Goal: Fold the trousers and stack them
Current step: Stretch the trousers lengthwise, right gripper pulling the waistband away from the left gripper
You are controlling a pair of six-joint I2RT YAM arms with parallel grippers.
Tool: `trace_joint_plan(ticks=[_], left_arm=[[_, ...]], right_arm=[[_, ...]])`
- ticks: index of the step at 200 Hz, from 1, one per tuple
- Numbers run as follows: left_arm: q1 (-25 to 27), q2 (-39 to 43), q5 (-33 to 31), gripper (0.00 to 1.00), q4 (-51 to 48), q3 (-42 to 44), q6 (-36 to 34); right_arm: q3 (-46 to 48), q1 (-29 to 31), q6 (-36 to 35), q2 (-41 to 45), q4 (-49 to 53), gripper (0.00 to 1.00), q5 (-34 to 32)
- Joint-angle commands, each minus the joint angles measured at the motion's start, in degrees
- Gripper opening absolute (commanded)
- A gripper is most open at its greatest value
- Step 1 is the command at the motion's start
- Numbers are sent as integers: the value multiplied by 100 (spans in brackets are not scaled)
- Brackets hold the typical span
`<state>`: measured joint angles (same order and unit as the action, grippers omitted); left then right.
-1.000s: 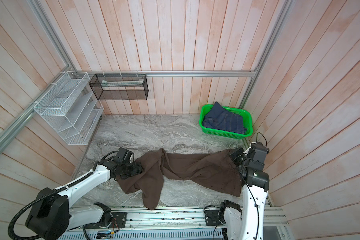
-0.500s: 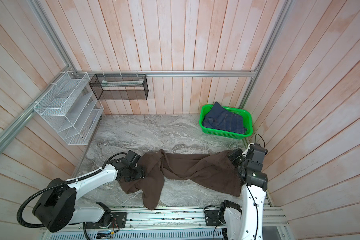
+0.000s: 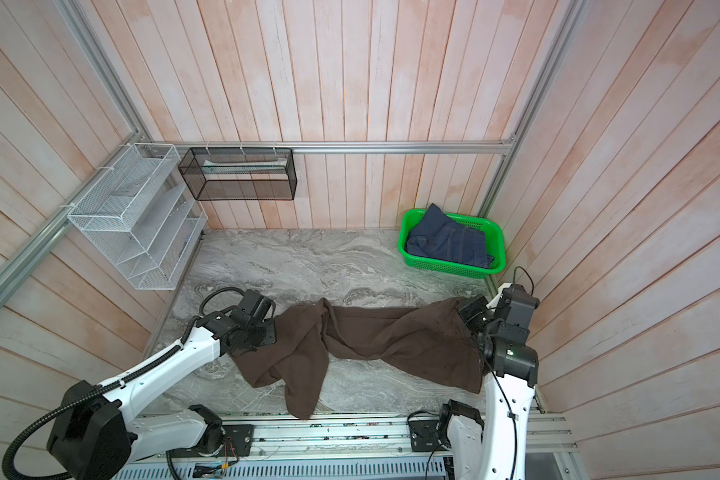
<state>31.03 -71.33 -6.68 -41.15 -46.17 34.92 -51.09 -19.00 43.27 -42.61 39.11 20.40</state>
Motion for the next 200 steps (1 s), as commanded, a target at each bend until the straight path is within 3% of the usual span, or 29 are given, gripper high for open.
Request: trace_joint_plan(ticks=[1, 50, 86, 128, 149, 178, 200], left_arm=[[459, -373, 285, 57, -7, 25, 4], [841, -902, -69, 70, 253, 159, 209], [836, -1368, -583, 71, 265, -34, 170], [878, -1831, -337, 72, 528, -157, -67], [1020, -1806, -105, 89, 714, -178, -81], [1099, -1937, -74, 90, 859, -229, -55], [1094, -2058, -403, 87, 783, -296, 1]], right_arm=[[-152, -36, -38, 69, -10, 0, 51], [-14, -34, -13, 97, -110, 0, 218], [62, -39, -2, 108, -144, 0, 227], [56, -34, -31, 104, -126, 0, 224], [71, -33, -21, 104, -136, 0, 210], [110, -35, -9, 93, -192, 0, 226], [91, -33, -27, 86, -168, 0, 201]])
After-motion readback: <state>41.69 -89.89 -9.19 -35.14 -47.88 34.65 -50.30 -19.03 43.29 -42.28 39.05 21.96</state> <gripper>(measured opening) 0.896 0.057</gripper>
